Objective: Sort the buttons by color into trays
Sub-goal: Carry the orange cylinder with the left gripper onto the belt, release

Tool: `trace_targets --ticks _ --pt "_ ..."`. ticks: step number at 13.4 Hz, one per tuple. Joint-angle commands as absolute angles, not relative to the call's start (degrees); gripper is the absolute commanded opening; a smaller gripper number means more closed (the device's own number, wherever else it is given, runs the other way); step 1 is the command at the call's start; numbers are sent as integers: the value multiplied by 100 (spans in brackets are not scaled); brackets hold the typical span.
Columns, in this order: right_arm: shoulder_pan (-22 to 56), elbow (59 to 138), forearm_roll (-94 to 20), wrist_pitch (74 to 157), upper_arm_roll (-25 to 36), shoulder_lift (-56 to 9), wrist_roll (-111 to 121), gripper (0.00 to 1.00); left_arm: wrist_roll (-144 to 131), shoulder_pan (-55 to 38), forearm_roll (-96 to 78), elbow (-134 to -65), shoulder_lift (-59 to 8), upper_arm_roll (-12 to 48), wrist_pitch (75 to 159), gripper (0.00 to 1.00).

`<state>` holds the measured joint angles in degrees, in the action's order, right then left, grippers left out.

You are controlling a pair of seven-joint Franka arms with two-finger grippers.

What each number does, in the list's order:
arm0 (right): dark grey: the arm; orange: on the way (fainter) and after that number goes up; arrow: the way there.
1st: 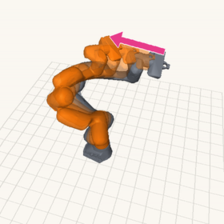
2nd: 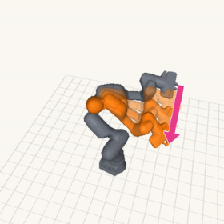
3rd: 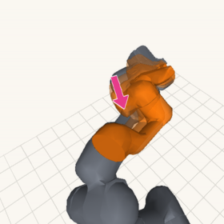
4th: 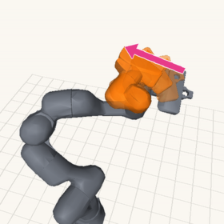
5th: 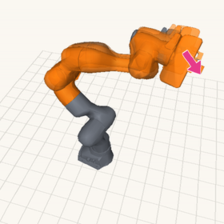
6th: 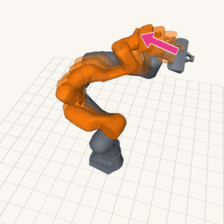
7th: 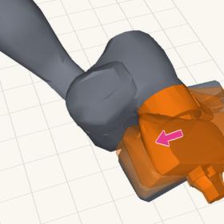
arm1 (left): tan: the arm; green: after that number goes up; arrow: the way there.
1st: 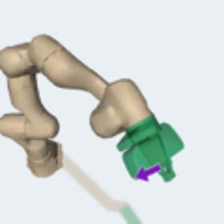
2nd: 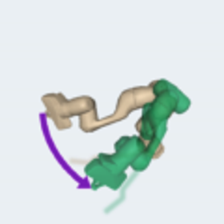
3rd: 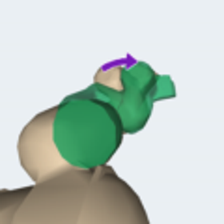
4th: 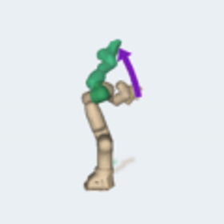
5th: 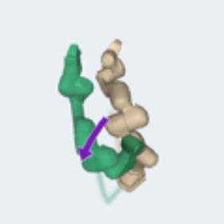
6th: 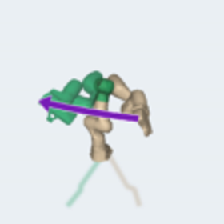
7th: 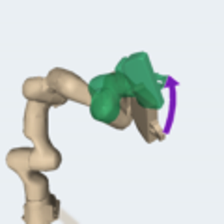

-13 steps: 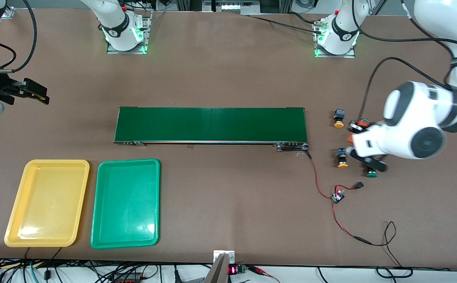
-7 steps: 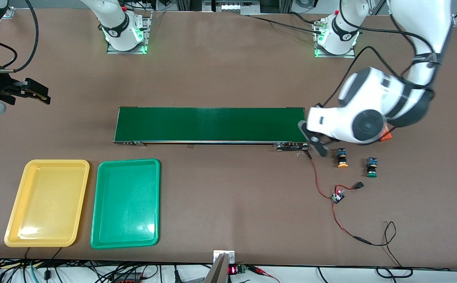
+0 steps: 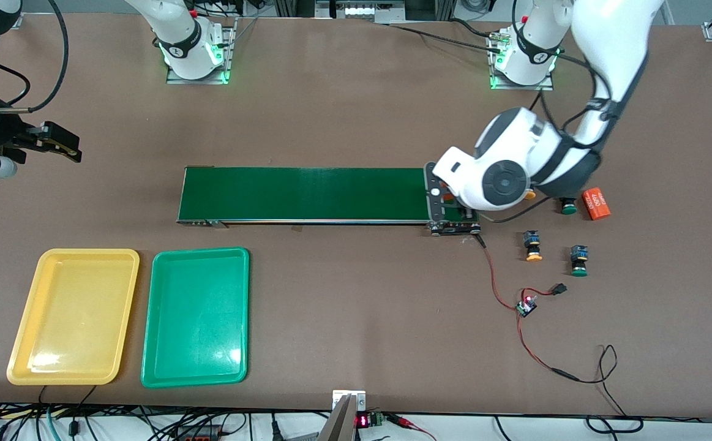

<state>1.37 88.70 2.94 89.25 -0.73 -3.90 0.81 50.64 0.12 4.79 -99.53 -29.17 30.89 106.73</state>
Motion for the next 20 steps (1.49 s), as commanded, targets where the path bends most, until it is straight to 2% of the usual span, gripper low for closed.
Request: trace_targets --ticks 1,3,5,7,8,9,10,15,20 --pt "167 8824 378 8903 -70 -387 141 100 5203 -104 642 -10510 -2813 3103 11345 15" --pt "167 8824 378 8903 -70 -387 141 100 5168 -114 825 -10827 -2804 3103 11723 15" --pt "176 8824 369 8912 -70 -387 141 100 5151 -123 914 -10837 -2839 3103 11751 17" --pt "184 8824 360 8921 -70 -387 141 100 4958 -210 1036 -10837 -2856 3094 11751 25" --pt "193 8824 360 8921 -70 -387 141 100 4931 -220 1159 -10837 -2865 3102 11751 26" --pt "219 8824 369 8921 -70 -387 141 100 4905 -228 1169 -10828 -2865 3103 11751 34" --pt "228 8824 369 8921 -70 -387 141 100 4922 -229 1178 -10828 -2857 3103 11734 99" --pt "298 8824 369 8921 -70 -378 141 100 4930 -194 1178 -10662 -2594 3120 11296 100" --pt "387 8824 457 8921 -70 -387 123 100 3846 -71 1134 -9134 -2540 3050 9180 100"
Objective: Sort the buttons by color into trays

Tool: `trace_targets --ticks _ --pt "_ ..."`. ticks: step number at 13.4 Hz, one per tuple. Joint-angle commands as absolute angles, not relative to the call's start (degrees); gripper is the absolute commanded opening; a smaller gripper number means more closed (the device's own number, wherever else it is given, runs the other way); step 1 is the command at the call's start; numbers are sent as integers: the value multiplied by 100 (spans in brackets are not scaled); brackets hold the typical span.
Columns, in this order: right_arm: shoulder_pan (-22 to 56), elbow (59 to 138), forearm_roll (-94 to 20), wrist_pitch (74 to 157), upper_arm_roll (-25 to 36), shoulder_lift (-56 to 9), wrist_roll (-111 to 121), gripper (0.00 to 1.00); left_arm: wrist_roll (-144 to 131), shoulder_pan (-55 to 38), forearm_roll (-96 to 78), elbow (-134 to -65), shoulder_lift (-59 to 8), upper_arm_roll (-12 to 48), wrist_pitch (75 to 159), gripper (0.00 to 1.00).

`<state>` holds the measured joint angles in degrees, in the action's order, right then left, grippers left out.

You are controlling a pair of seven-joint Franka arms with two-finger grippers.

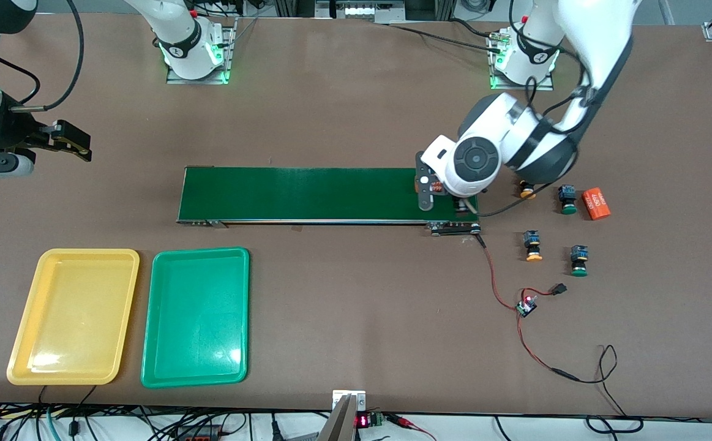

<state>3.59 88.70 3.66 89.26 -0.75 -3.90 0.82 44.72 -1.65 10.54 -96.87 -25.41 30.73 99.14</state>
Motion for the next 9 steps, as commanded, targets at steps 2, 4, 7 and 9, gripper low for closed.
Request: trace_targets --ticks 2,4,7,9 --pt "387 8824 457 8921 -70 -387 132 100 3079 192 1151 -8668 -2549 3032 8668 100" --pt "396 8824 466 8921 -70 -378 132 100 2534 683 1151 -8185 -2592 2997 8508 100" --pt "396 8824 466 8912 -70 -378 132 100 2452 1352 1282 -7981 -2654 2779 8359 100" --pt "387 8824 457 8921 -70 -378 132 100 2461 1371 1511 -7858 -2663 2532 8175 100"
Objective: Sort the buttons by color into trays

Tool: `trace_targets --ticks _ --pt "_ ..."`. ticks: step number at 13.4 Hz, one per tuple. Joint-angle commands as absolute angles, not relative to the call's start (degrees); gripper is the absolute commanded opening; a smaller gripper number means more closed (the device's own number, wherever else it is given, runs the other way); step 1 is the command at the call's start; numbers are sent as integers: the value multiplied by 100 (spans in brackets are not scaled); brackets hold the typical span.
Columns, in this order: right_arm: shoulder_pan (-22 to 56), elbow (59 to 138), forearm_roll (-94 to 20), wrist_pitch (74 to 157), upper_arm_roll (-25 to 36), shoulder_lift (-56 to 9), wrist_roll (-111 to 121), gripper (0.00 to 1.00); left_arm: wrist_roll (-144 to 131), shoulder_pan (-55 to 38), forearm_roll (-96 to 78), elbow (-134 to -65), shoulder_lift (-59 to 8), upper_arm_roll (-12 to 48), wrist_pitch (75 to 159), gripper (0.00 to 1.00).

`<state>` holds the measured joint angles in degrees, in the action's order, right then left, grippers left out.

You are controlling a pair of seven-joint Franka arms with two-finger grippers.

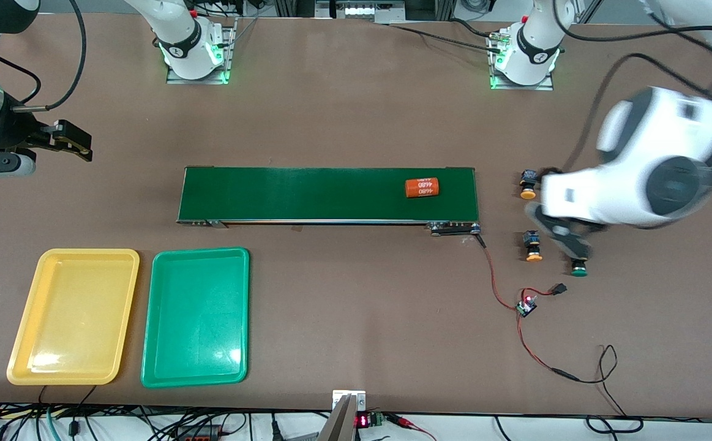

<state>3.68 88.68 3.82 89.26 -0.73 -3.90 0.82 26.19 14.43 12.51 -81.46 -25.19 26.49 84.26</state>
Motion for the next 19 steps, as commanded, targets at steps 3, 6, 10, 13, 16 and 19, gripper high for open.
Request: trace_targets --ticks 3,6,10,13,16,19 --pt "387 8824 457 8912 -70 -378 132 100 2086 1336 1468 -7174 -3013 2138 8340 100" --pt "387 8824 466 8903 -70 -378 132 100 769 1083 1336 -7407 -2796 1593 8884 100" --pt "387 8824 466 8886 -70 -378 132 100 228 386 1020 -8240 -2690 528 9821 100" --pt "387 8824 457 8912 -70 -378 132 100 272 404 967 -9900 -2339 299 11999 100" --pt "387 8824 457 8912 -70 -378 132 100 622 509 915 -10441 -2512 114 12892 100" --pt "396 8824 457 8912 -70 -378 132 100 650 527 817 -10563 -2795 114 13016 100"
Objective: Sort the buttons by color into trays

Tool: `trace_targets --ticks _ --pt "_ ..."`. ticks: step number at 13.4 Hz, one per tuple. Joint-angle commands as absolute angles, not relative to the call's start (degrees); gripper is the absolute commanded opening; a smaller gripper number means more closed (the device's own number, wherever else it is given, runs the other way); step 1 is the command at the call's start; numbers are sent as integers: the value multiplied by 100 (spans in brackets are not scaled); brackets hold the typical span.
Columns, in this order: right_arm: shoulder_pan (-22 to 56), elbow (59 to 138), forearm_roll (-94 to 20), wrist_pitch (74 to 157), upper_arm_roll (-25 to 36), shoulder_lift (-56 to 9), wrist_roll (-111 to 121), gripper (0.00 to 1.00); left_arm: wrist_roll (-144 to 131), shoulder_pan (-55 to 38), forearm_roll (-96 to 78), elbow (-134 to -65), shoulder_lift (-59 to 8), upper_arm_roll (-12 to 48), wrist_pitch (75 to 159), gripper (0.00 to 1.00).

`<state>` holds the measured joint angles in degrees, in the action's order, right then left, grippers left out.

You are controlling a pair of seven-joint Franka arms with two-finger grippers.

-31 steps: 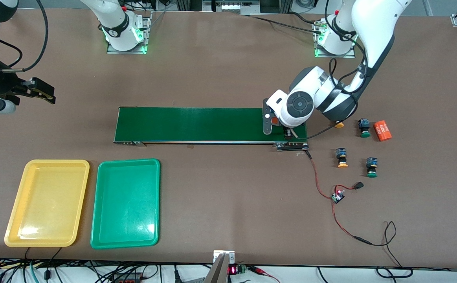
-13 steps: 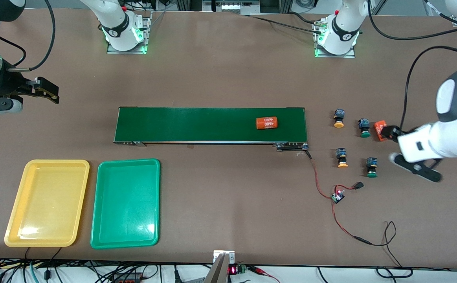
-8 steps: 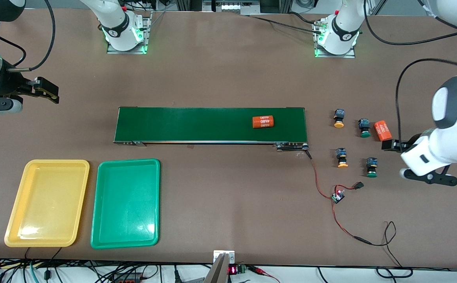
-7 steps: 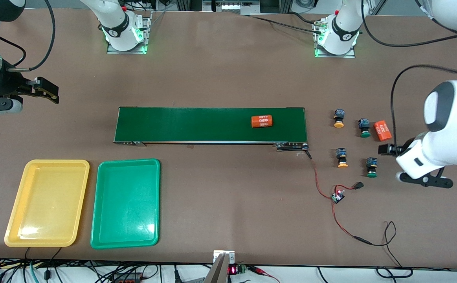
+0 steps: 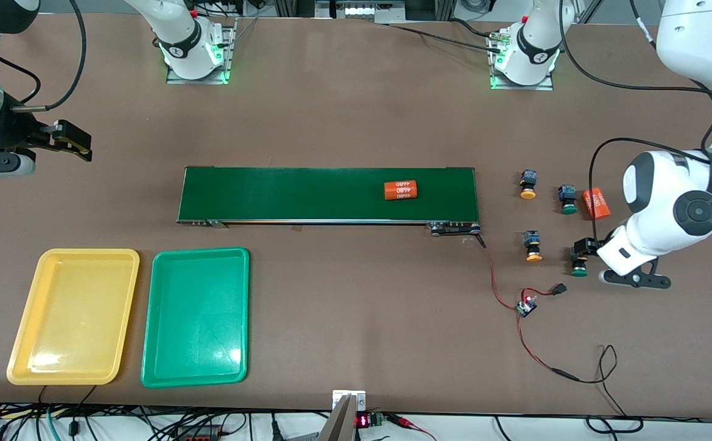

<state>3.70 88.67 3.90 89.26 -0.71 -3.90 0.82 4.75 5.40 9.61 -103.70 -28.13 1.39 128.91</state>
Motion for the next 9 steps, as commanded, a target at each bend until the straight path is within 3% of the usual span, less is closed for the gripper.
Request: trace_targets --ticks 1,9 --pt "396 8824 457 8912 -70 -378 123 100 703 536 817 -10634 -2830 114 13199 100" --pt "396 8824 457 8912 -70 -378 123 100 1405 835 809 -10978 -3568 123 14711 100"
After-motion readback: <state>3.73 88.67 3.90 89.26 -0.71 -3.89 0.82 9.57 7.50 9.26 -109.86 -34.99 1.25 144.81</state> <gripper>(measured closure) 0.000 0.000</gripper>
